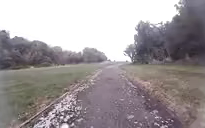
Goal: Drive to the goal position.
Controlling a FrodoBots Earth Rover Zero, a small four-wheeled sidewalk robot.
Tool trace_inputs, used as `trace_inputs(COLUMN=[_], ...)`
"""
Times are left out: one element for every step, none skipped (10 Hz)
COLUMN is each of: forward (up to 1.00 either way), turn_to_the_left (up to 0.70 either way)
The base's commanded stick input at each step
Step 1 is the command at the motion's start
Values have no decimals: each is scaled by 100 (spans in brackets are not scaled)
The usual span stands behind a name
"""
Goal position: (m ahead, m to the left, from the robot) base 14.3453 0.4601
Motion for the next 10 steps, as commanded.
trace_inputs(forward=[100,100,100,100,100,100,100,100,100,100], turn_to_the_left=[0,0,0,0,0,0,0,-13,-23,0])
